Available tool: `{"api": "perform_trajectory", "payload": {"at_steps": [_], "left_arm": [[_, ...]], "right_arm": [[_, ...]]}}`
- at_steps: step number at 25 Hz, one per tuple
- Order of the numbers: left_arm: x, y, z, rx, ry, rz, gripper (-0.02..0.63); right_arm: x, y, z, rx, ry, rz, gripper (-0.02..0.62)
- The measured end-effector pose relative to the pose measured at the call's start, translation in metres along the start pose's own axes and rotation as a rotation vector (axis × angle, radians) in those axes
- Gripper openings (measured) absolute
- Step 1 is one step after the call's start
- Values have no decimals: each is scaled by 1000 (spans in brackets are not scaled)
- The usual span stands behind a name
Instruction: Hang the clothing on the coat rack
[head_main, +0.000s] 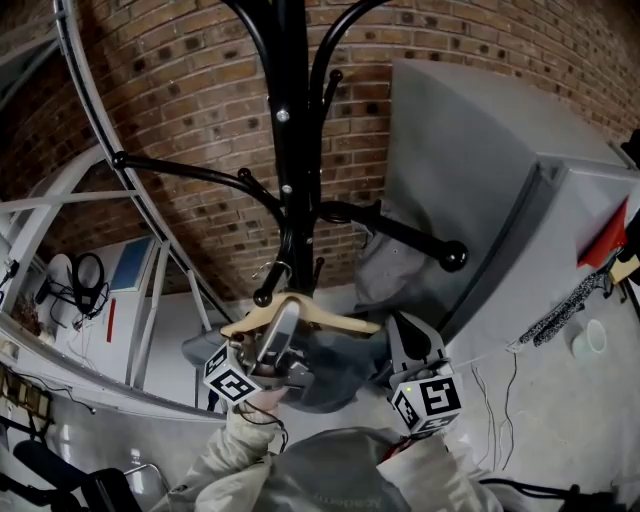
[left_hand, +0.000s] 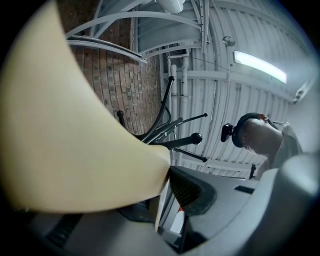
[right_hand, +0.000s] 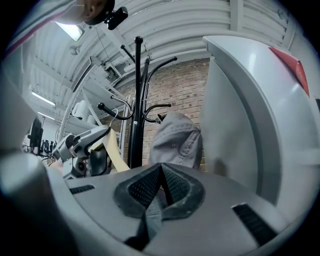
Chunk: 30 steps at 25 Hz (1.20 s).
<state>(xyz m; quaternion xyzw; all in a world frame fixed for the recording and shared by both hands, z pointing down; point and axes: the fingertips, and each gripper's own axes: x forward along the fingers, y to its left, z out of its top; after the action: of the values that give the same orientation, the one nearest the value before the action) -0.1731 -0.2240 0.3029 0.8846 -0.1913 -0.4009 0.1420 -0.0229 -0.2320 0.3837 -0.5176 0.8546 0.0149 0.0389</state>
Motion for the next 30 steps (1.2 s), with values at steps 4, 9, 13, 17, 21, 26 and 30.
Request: {"api": "perform_trajectory", "payload": {"at_steps": [4, 9, 13, 17, 21, 26, 30], "left_arm": [[0, 4, -1, -11, 4, 6, 98], [-3, 14, -5, -19, 2, 22, 98], [-4, 17, -6, -23, 2, 28, 98], [-4, 18, -7, -23, 3, 32, 98], [-2, 21, -9, -20, 7, 36, 100], [1, 24, -11, -15, -3, 32, 100], [1, 25, -13, -18, -16, 35, 100]], "right_arm": [[-1, 0, -1, 2, 5, -5, 25], [-2, -1, -6, 12, 17, -7, 25], [-5, -3, -9, 19, 16, -14, 25], [-7, -5, -9, 19, 26, -16, 25], [-7, -8, -11, 24, 34, -16, 25], [-6, -14, -15, 26, 47, -11, 25], [-5, -17, -18, 34, 52, -5, 25]]}}
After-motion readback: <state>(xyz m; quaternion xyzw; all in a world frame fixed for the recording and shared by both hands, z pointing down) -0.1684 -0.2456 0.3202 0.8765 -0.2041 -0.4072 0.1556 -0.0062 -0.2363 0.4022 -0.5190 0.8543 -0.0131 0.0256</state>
